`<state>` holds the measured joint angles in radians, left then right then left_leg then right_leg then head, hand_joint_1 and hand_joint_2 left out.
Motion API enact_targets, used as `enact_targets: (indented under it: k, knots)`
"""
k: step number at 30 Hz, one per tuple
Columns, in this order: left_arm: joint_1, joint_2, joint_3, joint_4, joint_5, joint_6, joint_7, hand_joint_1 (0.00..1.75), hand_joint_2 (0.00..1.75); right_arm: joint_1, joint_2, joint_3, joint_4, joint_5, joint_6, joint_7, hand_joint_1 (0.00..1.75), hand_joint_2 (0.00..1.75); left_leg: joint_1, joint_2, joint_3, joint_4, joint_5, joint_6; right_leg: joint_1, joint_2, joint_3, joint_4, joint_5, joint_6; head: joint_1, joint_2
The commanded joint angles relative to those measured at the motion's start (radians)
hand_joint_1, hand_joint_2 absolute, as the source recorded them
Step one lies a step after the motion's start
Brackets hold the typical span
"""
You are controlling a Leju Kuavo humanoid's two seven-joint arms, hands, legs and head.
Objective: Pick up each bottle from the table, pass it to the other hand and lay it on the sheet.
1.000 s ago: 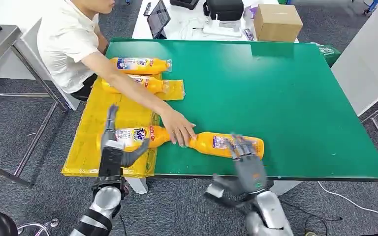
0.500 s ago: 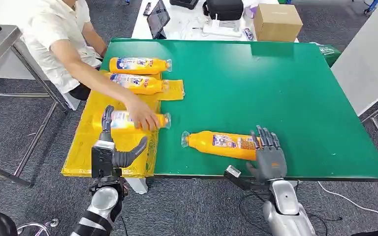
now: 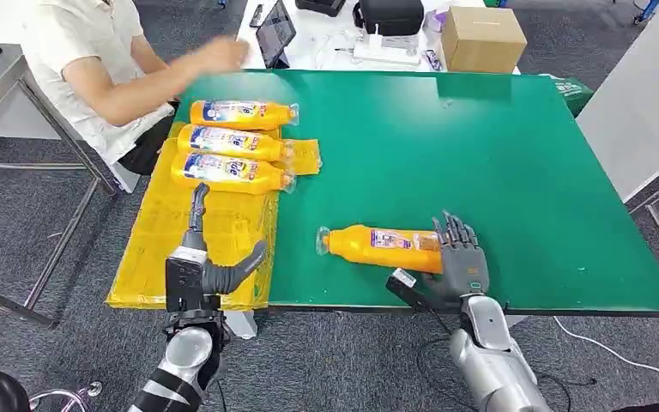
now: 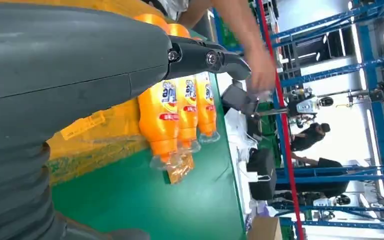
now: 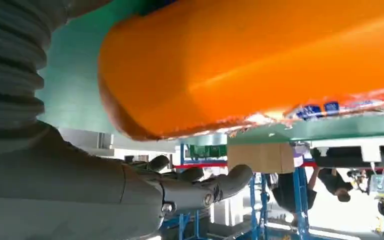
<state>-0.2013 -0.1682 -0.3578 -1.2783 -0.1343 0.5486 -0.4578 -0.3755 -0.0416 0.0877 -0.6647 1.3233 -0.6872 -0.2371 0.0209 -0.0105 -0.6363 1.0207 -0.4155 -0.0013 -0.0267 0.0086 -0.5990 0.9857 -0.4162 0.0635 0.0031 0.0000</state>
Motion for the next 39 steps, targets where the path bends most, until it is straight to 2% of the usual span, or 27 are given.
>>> enact_targets:
  k: [1,2,3,4,5,7,10,11,18,22,26,30,32,39]
  knots:
    - [-0.037,0.006,-0.045,0.029,0.000,-0.013,0.022,0.00,1.75,-0.135,-0.001,0.061,0.287,0.014,0.159,0.207,0.07,1.75,0.001,0.002,0.005,-0.001,-0.001,0.001,0.002,0.000,0.005,-0.001,-0.001,-0.004,0.000,0.000]
    - [-0.039,0.006,-0.048,0.029,-0.001,-0.014,0.025,0.00,1.75,-0.136,-0.001,0.038,0.282,-0.027,0.176,0.191,1.31,1.75,0.001,0.002,0.006,0.000,-0.001,0.001,0.002,0.000,0.005,-0.001,0.000,-0.003,-0.001,0.000]
    - [-0.041,0.007,-0.050,0.029,0.000,-0.018,0.025,0.00,1.75,-0.143,-0.011,0.051,0.289,-0.018,0.197,0.196,1.43,1.75,0.000,0.001,0.006,-0.001,0.000,0.001,0.001,-0.002,0.006,-0.001,0.000,-0.002,0.000,0.000]
    - [-0.042,0.006,-0.051,0.029,0.000,-0.018,0.025,0.00,1.75,-0.145,-0.014,0.051,0.289,-0.018,0.199,0.197,1.43,1.75,0.001,0.000,0.008,-0.001,0.000,0.001,0.002,-0.003,0.007,-0.002,0.000,-0.003,0.000,0.000]
    - [-0.043,0.007,-0.052,0.029,0.000,-0.019,0.025,0.00,1.75,-0.144,-0.013,0.042,0.289,-0.035,0.205,0.182,1.59,1.75,0.001,-0.001,0.007,0.000,0.000,0.001,0.001,-0.003,0.006,-0.001,0.000,-0.002,0.000,0.000]
    - [-0.045,0.007,-0.055,0.030,0.000,-0.022,0.025,0.00,1.75,-0.144,-0.013,0.037,0.291,-0.050,0.216,0.164,1.69,1.75,0.001,-0.001,0.009,-0.001,0.000,0.002,0.002,-0.004,0.009,-0.002,0.000,-0.003,0.000,0.000]
    - [-0.050,0.007,-0.060,0.035,0.001,-0.027,0.026,0.00,1.75,-0.141,-0.007,0.030,0.295,-0.074,0.232,0.135,1.75,1.75,0.001,0.000,0.010,-0.002,0.001,0.003,0.002,-0.003,0.011,-0.004,0.001,-0.005,0.000,0.000]
    - [-0.051,0.007,-0.061,0.036,0.001,-0.028,0.026,0.00,1.75,-0.139,-0.007,0.033,0.295,-0.073,0.232,0.132,1.75,1.75,0.001,-0.001,0.009,-0.001,0.001,0.002,0.001,-0.003,0.009,-0.002,0.001,-0.002,0.000,0.000]
    - [-0.057,0.006,-0.066,0.043,0.002,-0.033,0.026,0.00,1.75,-0.135,-0.004,0.041,0.298,-0.077,0.231,0.109,1.71,1.75,0.001,0.000,0.012,-0.001,0.000,0.002,0.002,-0.003,0.012,-0.003,0.000,-0.003,0.000,0.000]
    - [-0.060,0.007,-0.067,0.046,0.005,-0.036,0.026,0.00,1.75,-0.133,-0.007,0.051,0.298,-0.078,0.208,0.093,1.75,1.75,0.001,-0.001,0.013,-0.002,0.000,0.002,0.002,-0.004,0.012,-0.003,0.000,-0.003,0.000,0.000]
    - [-0.056,0.007,-0.071,0.046,0.010,-0.037,0.021,0.00,1.75,-0.120,0.008,0.035,0.287,-0.153,0.115,0.004,1.75,1.75,0.001,0.000,0.013,-0.002,0.000,0.002,0.002,-0.003,0.013,-0.003,0.001,-0.003,0.000,0.000]
    - [-0.027,0.007,-0.056,0.011,0.021,0.007,-0.027,0.00,1.75,-0.092,0.056,-0.058,0.223,-0.390,0.069,-0.220,1.75,1.75,0.001,0.002,0.011,-0.001,0.000,0.001,0.001,-0.001,0.010,-0.002,0.001,-0.002,0.000,0.000]
    - [-0.004,0.002,-0.041,-0.022,0.036,0.030,-0.048,0.00,1.75,-0.085,0.071,-0.070,0.187,-0.450,0.054,-0.267,1.75,1.75,0.001,0.003,0.010,-0.001,-0.001,0.001,0.002,0.001,0.009,-0.002,0.001,-0.003,0.000,0.000]
    - [0.008,-0.001,-0.033,-0.037,0.046,0.037,-0.052,0.00,1.75,-0.079,0.075,-0.077,0.167,-0.475,0.051,-0.285,1.75,1.75,0.001,0.004,0.010,-0.001,-0.001,0.002,0.002,0.001,0.009,-0.001,0.000,-0.004,0.000,0.000]
